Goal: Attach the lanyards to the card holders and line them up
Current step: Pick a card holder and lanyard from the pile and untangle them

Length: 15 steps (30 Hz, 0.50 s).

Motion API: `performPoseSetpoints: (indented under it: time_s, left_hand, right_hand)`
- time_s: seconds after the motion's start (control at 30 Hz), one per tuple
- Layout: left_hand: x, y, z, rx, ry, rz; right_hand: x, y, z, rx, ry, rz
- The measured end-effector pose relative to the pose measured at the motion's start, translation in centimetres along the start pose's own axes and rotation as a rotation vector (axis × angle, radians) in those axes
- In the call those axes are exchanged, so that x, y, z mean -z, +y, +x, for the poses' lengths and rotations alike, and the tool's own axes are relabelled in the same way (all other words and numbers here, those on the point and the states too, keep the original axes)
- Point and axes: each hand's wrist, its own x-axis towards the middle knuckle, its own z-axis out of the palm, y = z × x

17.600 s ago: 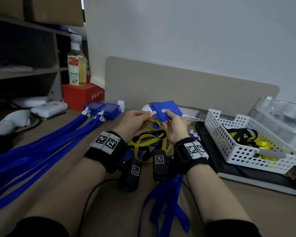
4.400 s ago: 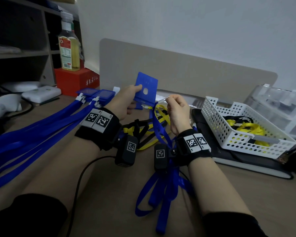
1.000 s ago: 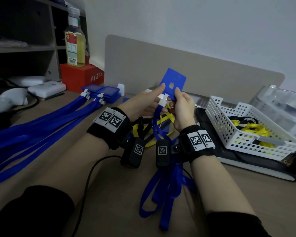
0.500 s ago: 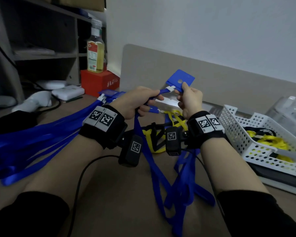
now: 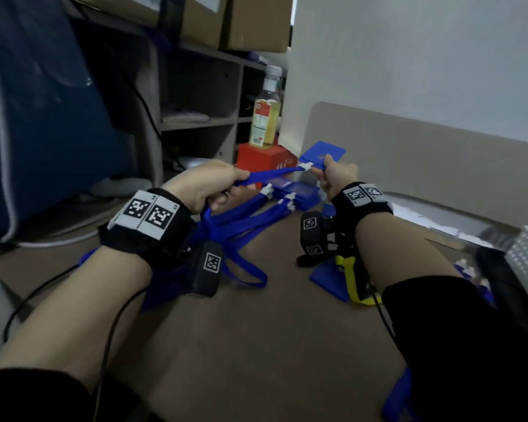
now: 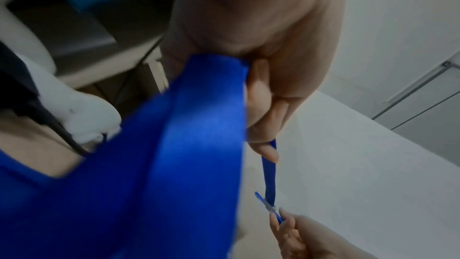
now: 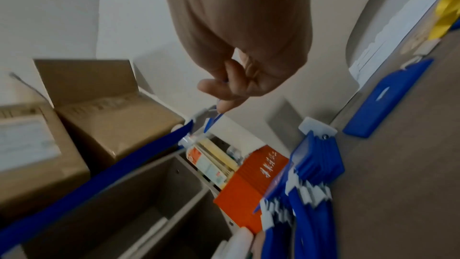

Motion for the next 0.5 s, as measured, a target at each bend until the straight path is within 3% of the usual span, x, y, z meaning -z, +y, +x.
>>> performPoseSetpoints:
  time_s: [0.2,0.33,0.4,0.47,0.5]
  left_hand:
    - [3.2,-2.9,-0.2,0.065,0.133,0.346]
    - [4.0,-4.2,-0.3,0.141,0.043,0.581]
    - [5.0,-4.4,-0.2,0.190,-0.001,0.658]
    - [6.0,-4.5,0.1,0.228,-0.007,0.688]
    - [6.5,-4.6,0.2,0.241,-0.002,0.710]
  right_hand:
    - [-4.3,2.7,2.4,-0.066,-0.062,-0.245]
    - [-6.0,3.4,2.7,-0.014,-0.180,-0.431]
    - [-6.5,3.6,3.3,-0.058,-0.188,-0.601]
    - [-7.2,4.3,3.3,0.103,-0.199,-0.968]
    - [-7.4,4.4,3.7,0.105,-0.236,-1.058]
